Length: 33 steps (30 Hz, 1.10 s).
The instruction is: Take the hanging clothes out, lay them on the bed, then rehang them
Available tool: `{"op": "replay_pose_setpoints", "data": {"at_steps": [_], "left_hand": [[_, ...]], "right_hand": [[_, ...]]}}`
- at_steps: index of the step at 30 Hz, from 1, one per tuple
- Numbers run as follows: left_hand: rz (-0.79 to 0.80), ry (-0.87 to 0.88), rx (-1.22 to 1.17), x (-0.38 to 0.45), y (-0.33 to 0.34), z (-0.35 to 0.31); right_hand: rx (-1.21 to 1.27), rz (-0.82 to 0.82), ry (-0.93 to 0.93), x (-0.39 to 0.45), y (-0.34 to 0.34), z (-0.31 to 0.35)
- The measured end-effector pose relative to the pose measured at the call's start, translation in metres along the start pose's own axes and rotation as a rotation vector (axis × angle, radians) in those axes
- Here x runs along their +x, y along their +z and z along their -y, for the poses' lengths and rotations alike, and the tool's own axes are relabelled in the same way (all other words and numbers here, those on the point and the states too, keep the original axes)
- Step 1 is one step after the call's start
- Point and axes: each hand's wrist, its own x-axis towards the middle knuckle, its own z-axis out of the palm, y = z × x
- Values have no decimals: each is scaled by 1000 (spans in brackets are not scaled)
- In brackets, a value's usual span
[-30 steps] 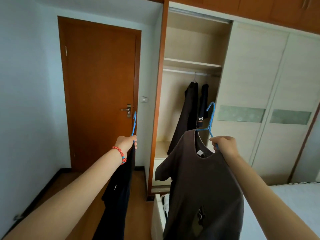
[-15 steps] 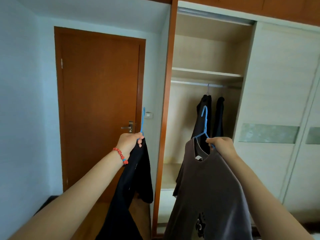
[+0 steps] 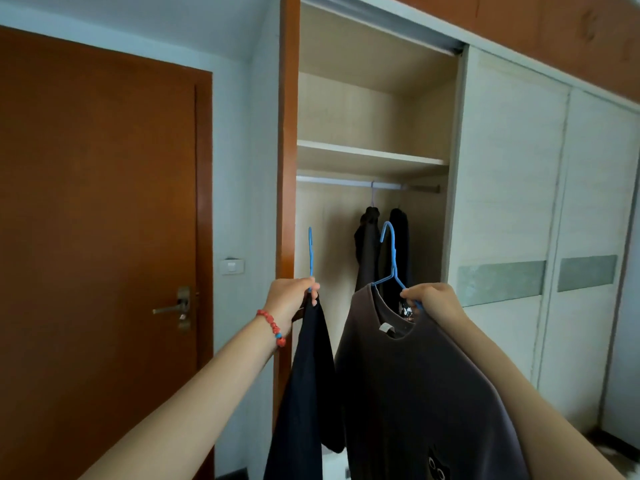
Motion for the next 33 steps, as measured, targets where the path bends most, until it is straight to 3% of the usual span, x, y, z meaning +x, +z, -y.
{"op": "replay_pose_setpoints", "data": {"at_steps": [10, 15, 19, 33], "left_hand": [[100, 22, -170, 167, 50, 15], [55, 57, -108, 248, 78, 28], [39, 101, -79, 310, 97, 34], [4, 184, -256, 445, 127, 66]], "right_hand": [[-7, -65, -25, 143, 47, -10], [9, -60, 51, 224, 63, -14], [44, -28, -2, 283, 76, -16], [32, -72, -51, 406, 125, -43]]}}
